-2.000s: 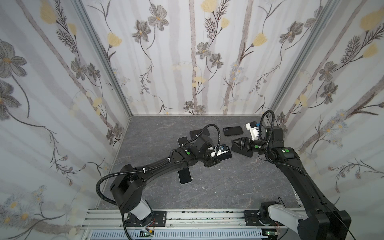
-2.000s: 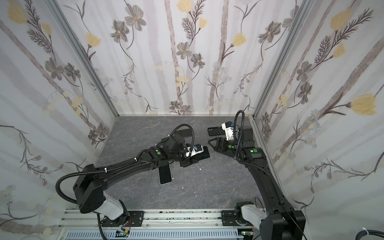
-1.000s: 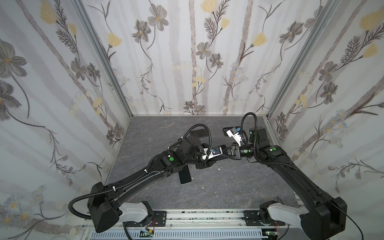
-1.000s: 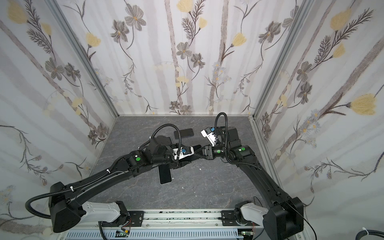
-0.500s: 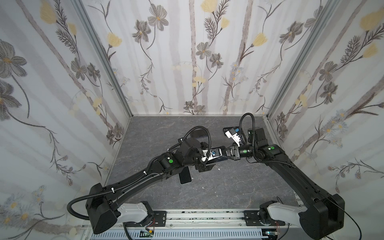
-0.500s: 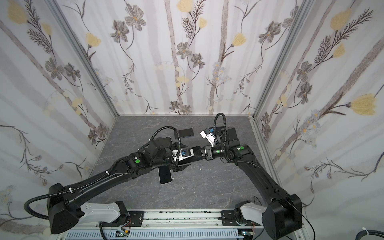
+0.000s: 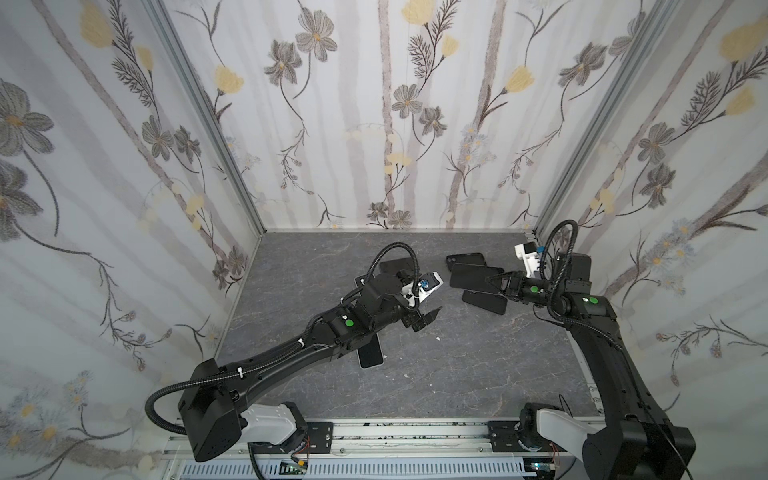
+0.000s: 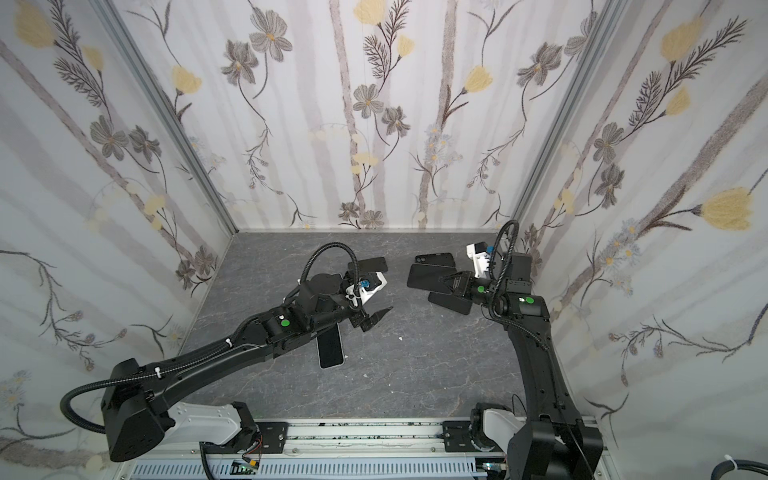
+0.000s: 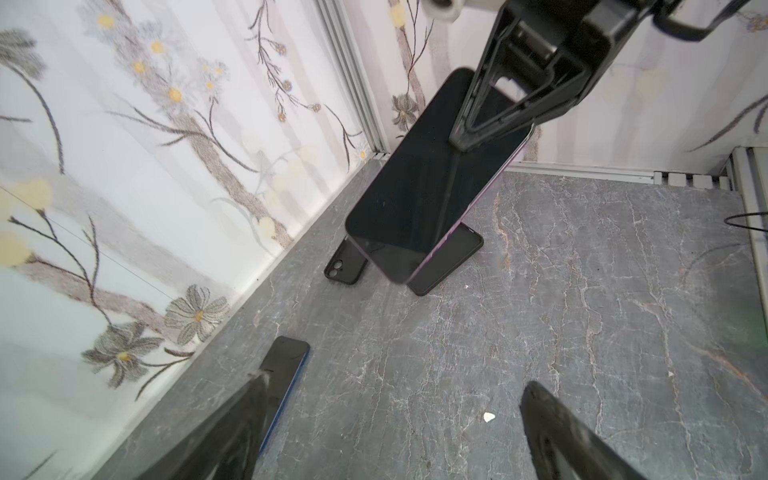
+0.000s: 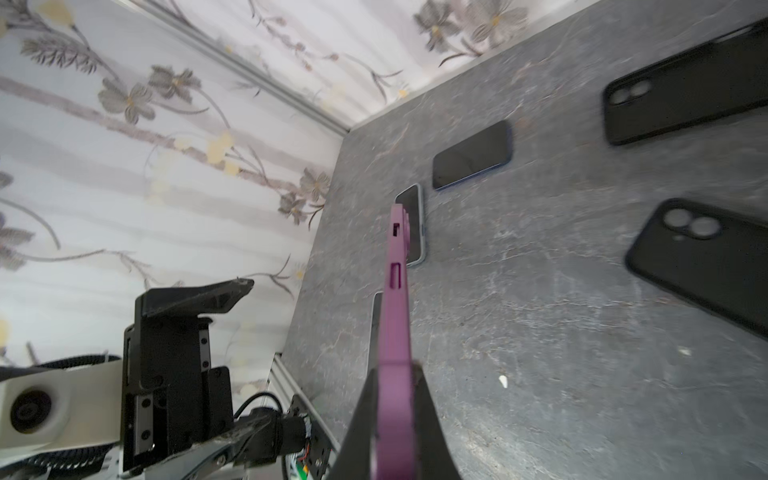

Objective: Put the phone into the phone case

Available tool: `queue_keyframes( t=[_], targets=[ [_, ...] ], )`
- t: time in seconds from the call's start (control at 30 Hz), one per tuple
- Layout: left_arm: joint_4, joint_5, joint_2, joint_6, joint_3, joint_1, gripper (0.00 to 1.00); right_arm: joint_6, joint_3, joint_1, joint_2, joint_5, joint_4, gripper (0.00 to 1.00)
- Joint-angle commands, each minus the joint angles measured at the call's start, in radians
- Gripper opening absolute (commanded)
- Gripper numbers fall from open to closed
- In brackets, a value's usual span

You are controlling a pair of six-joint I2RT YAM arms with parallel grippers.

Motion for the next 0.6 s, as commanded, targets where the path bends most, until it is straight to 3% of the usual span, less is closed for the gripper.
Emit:
queue_keyframes(
  t=[0.0,0.2,0.33,0.57],
  targets=[
    [0.073,-0.043,0.080,-0.118,0.060,0.001,0.94,-0.027,0.019,-0.046,-0.027,0.152,-0.053,0.00],
    [-0.048,-0.092,0.334,-0.319,0.304,0.001,0.88,-0.085,0.065,-0.051,-0.087,0.487,-0.155,0.00],
    [-0.168,-0.077,0.536,-0.448,0.507,0.001,0.84,-0.090,0.059,-0.051,-0.135,0.541,-0.160,0.00],
    [-0.506,-0.108,0.932,-0.611,0.988,0.000,0.74,-0.114,0.027,-0.032,-0.215,0.604,-0.170,0.00]
  ],
)
